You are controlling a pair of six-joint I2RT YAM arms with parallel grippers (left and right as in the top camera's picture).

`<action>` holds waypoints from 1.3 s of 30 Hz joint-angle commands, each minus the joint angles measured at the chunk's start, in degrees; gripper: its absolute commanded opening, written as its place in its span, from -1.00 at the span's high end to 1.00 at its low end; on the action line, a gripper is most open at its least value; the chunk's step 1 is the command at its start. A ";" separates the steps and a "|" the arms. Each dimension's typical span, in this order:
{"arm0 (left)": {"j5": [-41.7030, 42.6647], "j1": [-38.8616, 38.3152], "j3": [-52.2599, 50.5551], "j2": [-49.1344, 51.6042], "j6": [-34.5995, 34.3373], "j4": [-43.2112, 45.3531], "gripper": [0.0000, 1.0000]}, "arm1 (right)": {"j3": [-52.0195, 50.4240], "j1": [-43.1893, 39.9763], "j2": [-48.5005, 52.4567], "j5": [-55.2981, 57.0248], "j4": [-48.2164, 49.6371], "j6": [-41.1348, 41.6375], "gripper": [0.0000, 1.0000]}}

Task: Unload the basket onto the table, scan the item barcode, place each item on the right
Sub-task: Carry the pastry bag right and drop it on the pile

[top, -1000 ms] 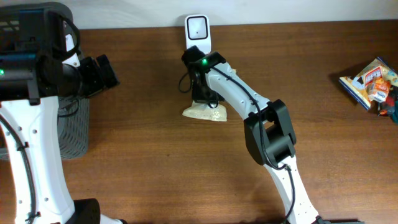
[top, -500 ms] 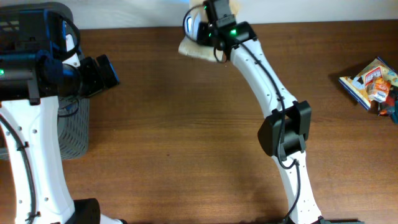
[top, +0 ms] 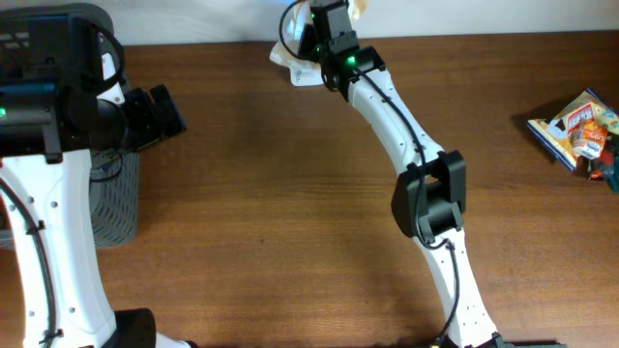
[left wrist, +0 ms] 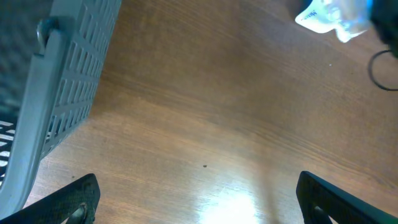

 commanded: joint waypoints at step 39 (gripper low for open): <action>-0.22 -0.20 0.09 -0.24 -0.57 -0.04 -0.98 | -0.48 -51.17 -25.33 -5.46 -58.23 -5.77 -0.97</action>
